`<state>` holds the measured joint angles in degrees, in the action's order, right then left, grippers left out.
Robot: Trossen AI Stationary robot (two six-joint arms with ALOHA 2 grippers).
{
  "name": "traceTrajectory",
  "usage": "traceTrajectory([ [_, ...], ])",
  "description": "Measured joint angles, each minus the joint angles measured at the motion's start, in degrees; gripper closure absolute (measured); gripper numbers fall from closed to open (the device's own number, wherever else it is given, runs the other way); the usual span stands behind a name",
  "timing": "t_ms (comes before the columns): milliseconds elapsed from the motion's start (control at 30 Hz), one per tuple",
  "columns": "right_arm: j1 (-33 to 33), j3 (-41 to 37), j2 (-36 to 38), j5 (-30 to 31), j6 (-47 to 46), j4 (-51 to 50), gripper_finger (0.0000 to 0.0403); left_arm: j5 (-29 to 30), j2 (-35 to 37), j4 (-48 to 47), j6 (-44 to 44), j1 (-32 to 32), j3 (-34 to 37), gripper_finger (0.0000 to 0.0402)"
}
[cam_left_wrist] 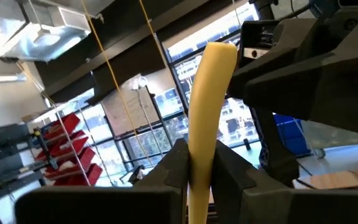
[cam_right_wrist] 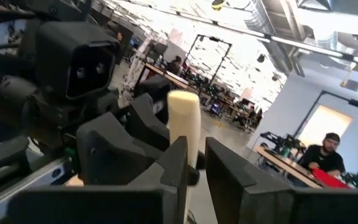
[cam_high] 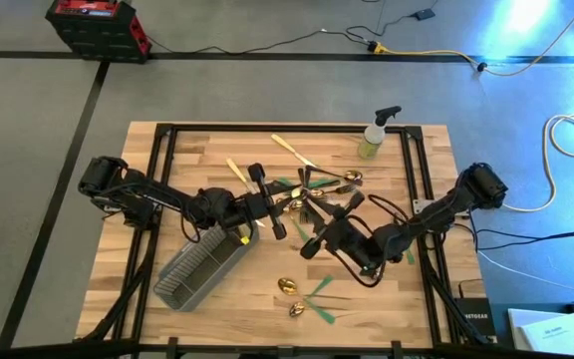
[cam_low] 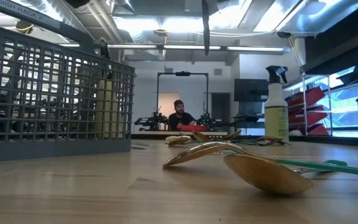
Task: Sort silverware
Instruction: Put the table knife into the silverware tray
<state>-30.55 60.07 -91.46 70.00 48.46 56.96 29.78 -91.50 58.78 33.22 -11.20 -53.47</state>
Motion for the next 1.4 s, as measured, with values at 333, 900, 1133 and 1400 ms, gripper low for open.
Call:
traceTrajectory([
  [333,-4.68,0.0,0.0,8.16,-7.74,-0.3,0.0331,0.09,-0.02,-1.79,29.85,-1.94,0.0,0.0377],
  [900,-5.51,-0.02,-0.04,13.25,-55.38,-32.88,0.0299,2.87,0.27,-12.13,91.0,-5.83,0.02,0.0377],
  [1133,-5.11,-0.03,0.97,1.83,-77.19,-51.82,0.0299,3.31,0.39,-8.56,99.52,-6.47,0.05,0.0377],
  [1400,-4.54,-0.07,5.64,-14.81,-88.7,-68.73,0.0299,4.52,0.85,-13.88,100.89,-6.41,0.07,0.0377],
])
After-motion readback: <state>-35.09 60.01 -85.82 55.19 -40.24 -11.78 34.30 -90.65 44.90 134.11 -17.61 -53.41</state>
